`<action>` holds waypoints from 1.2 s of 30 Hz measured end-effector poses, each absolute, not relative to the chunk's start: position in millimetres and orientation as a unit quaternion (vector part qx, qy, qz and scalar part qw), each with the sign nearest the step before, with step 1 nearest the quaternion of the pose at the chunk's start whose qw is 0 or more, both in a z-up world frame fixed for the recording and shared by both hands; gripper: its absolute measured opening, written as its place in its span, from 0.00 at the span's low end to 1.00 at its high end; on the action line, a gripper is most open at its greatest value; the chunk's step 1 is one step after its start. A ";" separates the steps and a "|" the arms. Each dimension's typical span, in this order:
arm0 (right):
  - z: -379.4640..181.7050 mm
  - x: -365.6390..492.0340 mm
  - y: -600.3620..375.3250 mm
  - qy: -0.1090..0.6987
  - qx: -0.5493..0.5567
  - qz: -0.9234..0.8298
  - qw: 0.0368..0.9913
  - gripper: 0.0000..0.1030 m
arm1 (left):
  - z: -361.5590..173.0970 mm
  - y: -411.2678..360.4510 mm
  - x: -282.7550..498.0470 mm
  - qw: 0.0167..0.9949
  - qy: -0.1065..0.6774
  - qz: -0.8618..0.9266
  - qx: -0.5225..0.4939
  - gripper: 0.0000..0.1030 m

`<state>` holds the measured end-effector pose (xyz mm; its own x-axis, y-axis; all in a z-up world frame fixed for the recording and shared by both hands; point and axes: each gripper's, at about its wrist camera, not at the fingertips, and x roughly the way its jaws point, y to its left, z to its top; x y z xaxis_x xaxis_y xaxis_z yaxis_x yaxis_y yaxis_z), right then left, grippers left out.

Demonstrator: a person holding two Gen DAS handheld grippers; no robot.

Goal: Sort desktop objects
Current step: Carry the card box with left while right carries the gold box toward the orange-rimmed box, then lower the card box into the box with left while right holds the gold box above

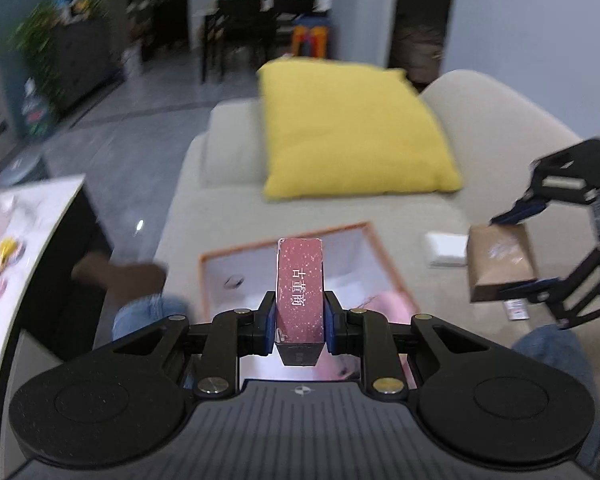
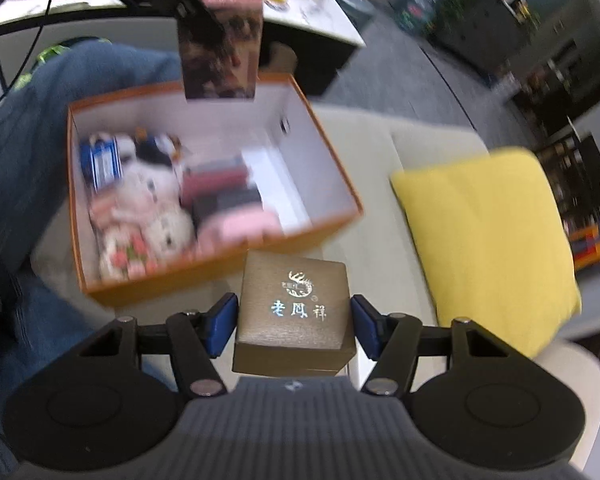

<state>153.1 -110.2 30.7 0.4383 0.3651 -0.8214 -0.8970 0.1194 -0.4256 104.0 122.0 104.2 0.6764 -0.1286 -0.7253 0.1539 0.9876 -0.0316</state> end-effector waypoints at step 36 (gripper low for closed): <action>-50.7 250.9 41.9 0.303 -0.503 0.523 0.617 0.61 | -35.3 158.3 157.0 0.835 0.515 -0.143 -0.132 0.30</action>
